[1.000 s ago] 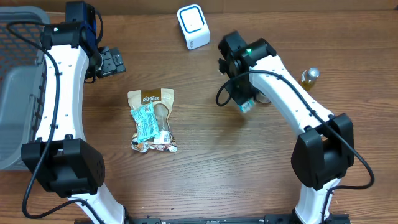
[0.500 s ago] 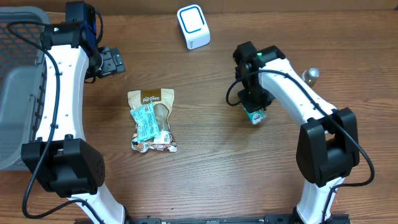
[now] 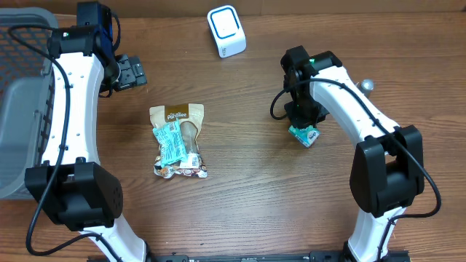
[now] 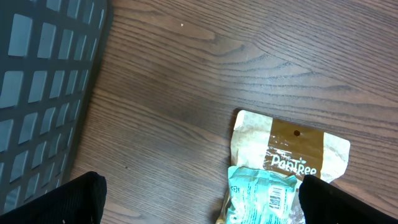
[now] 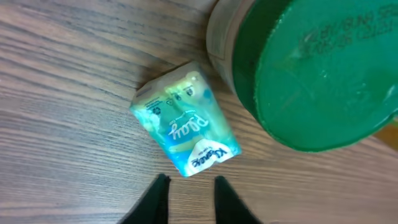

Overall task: Scan the item barcode
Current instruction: 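Carry the box back and lower it onto the table, open gripper, then swing the right gripper left over the PanTree packet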

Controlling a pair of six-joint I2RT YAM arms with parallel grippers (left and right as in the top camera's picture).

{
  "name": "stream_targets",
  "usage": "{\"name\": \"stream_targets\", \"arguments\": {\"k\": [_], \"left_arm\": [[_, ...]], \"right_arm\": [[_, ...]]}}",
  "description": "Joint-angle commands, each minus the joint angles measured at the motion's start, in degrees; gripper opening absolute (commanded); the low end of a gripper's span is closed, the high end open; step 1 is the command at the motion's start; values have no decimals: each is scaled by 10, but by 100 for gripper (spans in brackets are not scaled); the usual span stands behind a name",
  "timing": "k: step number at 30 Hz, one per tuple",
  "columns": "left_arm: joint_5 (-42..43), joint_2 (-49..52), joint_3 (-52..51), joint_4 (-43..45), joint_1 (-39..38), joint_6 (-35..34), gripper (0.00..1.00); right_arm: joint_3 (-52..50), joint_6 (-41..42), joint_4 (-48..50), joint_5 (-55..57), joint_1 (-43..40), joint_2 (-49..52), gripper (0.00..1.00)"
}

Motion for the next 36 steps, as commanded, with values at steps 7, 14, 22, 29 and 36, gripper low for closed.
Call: {"name": "stream_targets", "arguments": {"k": [7, 14, 22, 29, 36], "left_arm": [[1, -3, 10, 0, -5, 4, 100], [1, -3, 10, 0, -5, 4, 100], [1, -3, 10, 1, -5, 4, 100], [1, -3, 10, 1, -5, 4, 100], [1, -3, 10, 0, -5, 4, 100]], "right_arm": [[-3, 6, 73, -188, 11, -1, 32], [-3, 11, 157, -440, 55, -1, 45], [-3, 113, 292, -443, 163, -1, 46], [-3, 113, 353, -335, 267, -1, 59], [-3, 113, 402, -194, 341, 0, 64]]}}
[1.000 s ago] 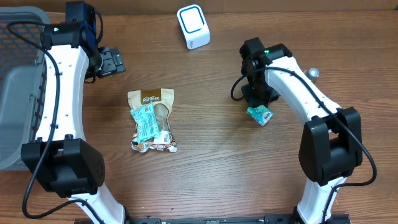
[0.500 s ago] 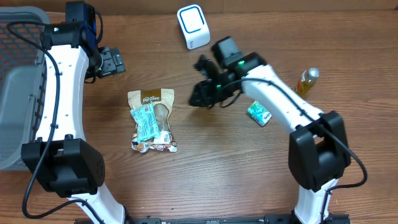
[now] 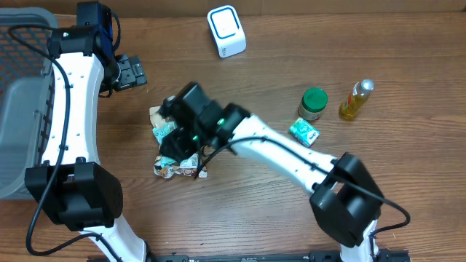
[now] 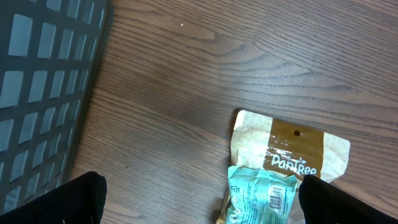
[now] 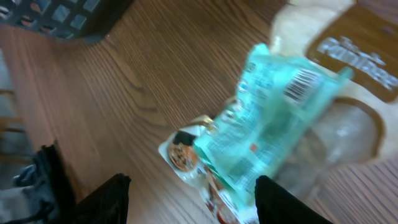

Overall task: Scan the item barcode
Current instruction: 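Swing the right gripper left over the PanTree packet, then lower the right gripper and grasp the mint-green tissue pack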

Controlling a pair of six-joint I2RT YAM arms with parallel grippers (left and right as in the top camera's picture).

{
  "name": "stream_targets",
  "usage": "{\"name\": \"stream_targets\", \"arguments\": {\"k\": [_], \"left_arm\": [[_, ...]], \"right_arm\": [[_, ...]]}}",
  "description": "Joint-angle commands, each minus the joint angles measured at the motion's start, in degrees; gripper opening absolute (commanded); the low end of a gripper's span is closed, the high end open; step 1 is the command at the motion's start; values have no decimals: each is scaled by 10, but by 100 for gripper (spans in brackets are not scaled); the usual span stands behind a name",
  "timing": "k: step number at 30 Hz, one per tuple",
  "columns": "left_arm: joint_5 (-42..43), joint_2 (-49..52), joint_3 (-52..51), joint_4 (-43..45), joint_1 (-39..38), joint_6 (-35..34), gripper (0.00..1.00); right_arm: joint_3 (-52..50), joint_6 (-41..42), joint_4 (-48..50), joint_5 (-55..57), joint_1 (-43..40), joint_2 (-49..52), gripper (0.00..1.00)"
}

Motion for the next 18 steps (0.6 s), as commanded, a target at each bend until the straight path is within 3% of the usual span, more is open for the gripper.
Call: {"name": "stream_targets", "arguments": {"k": [1, 2, 5, 14, 18], "left_arm": [[1, -3, 10, 0, -5, 4, 99], [1, -3, 10, 0, -5, 4, 99], [1, -3, 10, 1, -5, 4, 100], [1, -3, 10, 1, -5, 4, 100], [1, -3, 10, 1, -5, 4, 100]], "right_arm": [[-2, 7, 21, 127, 27, 0, 66], [-2, 15, 26, 142, 31, 0, 69], [-2, 24, 51, 155, 43, 0, 100], [-2, 34, 40, 146, 42, 0, 100], [-2, 35, 42, 146, 39, 1, 83]]}}
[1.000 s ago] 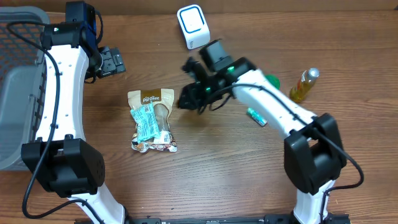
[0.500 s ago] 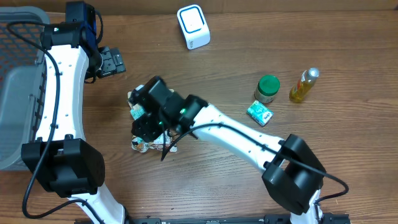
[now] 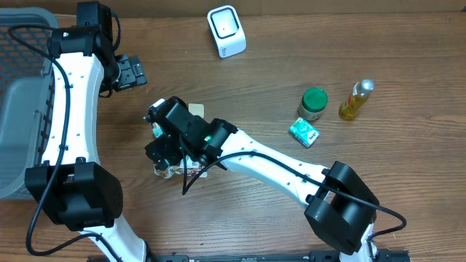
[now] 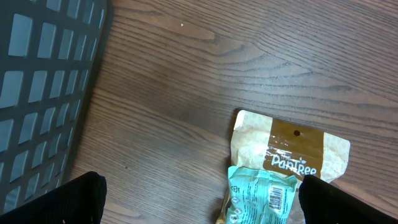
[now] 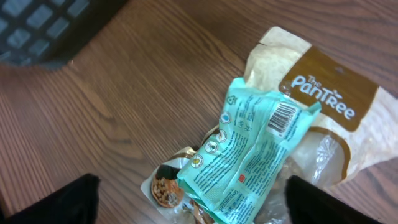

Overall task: Scan the item barcode
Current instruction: 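Lower the right gripper and grasp the mint-green tissue pack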

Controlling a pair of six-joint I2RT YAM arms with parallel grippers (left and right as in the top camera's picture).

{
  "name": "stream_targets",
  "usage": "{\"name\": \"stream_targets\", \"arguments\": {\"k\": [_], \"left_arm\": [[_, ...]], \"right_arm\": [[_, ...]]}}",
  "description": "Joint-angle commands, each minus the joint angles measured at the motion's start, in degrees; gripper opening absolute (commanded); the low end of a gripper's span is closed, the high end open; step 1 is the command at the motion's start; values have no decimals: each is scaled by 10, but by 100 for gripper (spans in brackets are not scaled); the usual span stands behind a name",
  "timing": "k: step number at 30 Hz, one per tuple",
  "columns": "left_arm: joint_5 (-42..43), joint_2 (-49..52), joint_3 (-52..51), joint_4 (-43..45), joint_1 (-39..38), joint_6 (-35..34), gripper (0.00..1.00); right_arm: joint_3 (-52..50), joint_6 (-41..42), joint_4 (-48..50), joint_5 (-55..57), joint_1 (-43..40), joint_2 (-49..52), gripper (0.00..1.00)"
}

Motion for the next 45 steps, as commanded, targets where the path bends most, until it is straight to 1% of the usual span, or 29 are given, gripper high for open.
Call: {"name": "stream_targets", "arguments": {"k": [1, 2, 4, 7, 8, 14, 20, 27, 35, 41, 45], "left_arm": [[1, -3, 10, 0, -5, 4, 100], [1, -3, 10, 0, -5, 4, 100], [1, -3, 10, 0, -5, 4, 100], [1, -3, 10, 0, -5, 4, 100], [1, -3, 10, 0, -5, 4, 100], [1, -3, 10, 0, -5, 4, 99], [1, -3, 10, 0, -5, 4, 100], [1, -3, 10, 0, -5, 4, 100], [1, -3, 10, 0, -5, 4, 100], [1, -3, 10, 0, -5, 4, 100], [1, -3, 10, 0, -5, 4, 100]], "right_arm": [[-2, 4, 5, 9, -5, 2, 79], [-2, 4, 7, 9, -5, 3, 69], [-2, 4, 8, 9, -5, 8, 57], [-2, 4, 8, 9, -5, 20, 48], [-2, 4, 9, 9, -5, 26, 47], [-2, 4, 6, 15, -5, 51, 47], [-2, 4, 10, 73, -5, 53, 48], [-2, 43, 4, 74, -5, 53, 49], [-2, 45, -5, 73, -5, 55, 48], [-2, 47, -18, 72, -4, 74, 48], [-2, 47, -20, 40, -4, 91, 48]]}}
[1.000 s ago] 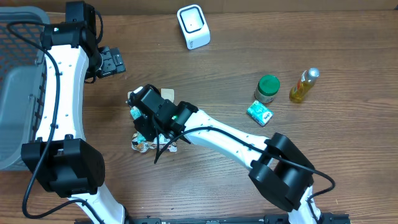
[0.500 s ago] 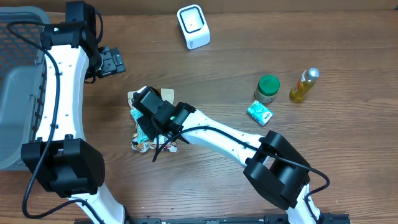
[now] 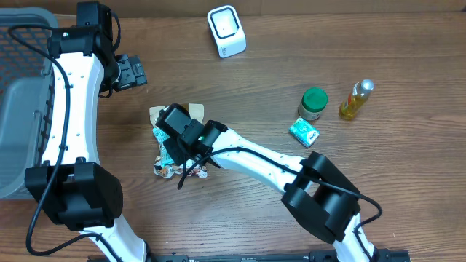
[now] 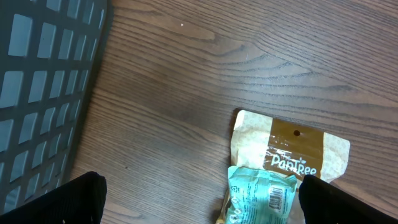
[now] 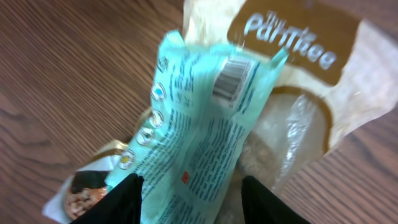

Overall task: Scan the item barcode
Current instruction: 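Lower the right gripper and grasp the mint-green tissue pack, then pull the tissue pack right off the packet and set it down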

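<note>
A teal packet (image 5: 199, 137) with a barcode (image 5: 231, 74) lies on top of a tan Pantree pouch (image 5: 298, 68) in the middle of the table. My right gripper (image 5: 196, 199) is open just over it, one finger (image 5: 127, 199) on each side of the packet. From overhead the right gripper (image 3: 180, 140) covers most of the pile, and only an edge of the teal packet (image 3: 160, 136) shows. The white scanner (image 3: 226, 30) stands at the back. My left gripper (image 4: 205, 202) hangs open near the back left, and its camera sees the teal packet (image 4: 261, 196) and the pouch (image 4: 292, 146) below.
A grey mesh basket (image 3: 18, 109) stands at the left edge. To the right are a green-lidded jar (image 3: 314, 103), a small yellow bottle (image 3: 355, 99) and a teal tissue pack (image 3: 303, 132). A printed snack bag (image 3: 169, 171) lies under the pile.
My right gripper has come down closer to the pile; the teal packet now fills its view between the open fingers. The left arm has not moved.
My right gripper was over the tissue pack beside the green jar, fingers close together. Then it was across the table above the pile with its fingers apart, then centred over the teal packet. Now it sits low over that packet. The left arm stayed still throughout.
</note>
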Controlling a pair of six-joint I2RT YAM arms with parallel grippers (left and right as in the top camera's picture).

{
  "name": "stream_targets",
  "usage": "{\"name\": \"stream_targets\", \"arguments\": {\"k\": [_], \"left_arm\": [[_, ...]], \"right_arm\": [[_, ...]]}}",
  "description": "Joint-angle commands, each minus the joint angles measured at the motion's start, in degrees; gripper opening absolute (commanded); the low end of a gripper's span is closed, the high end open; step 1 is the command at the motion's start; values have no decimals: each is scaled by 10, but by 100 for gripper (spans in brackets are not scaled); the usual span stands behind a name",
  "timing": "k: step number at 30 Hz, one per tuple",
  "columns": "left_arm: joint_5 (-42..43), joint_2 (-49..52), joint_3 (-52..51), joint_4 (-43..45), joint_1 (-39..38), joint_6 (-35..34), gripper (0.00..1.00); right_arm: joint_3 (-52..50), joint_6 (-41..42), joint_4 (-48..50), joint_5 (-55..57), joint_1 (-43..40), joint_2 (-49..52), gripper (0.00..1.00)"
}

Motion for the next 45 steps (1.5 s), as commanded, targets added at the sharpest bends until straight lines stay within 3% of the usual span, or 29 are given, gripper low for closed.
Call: {"name": "stream_targets", "arguments": {"k": [1, 8, 14, 26, 34, 39, 45], "left_arm": [[1, -3, 10, 0, -5, 4, 99], [1, -3, 10, 1, -5, 4, 100], [1, -3, 10, 0, -5, 4, 100], [1, -3, 10, 0, -5, 4, 100], [1, -3, 10, 1, -5, 4, 99], [1, -3, 10, 1, -5, 4, 99], [1, -3, 10, 1, -5, 4, 100]], "right_arm": [[-2, 5, -1, -27, -1, 25, 47], [-2, 4, 0, -26, -1, 26, 31], [21, 3, 4, -26, -9, 15, 4], [41, -7, -50, -26, -81, -80, 4], [37, -139, -171, -33, -158, -81, 4], [21, -209, -202, -33, -176, -81, 4], [-19, -351, -219, -32, -187, -78, 7]]}}
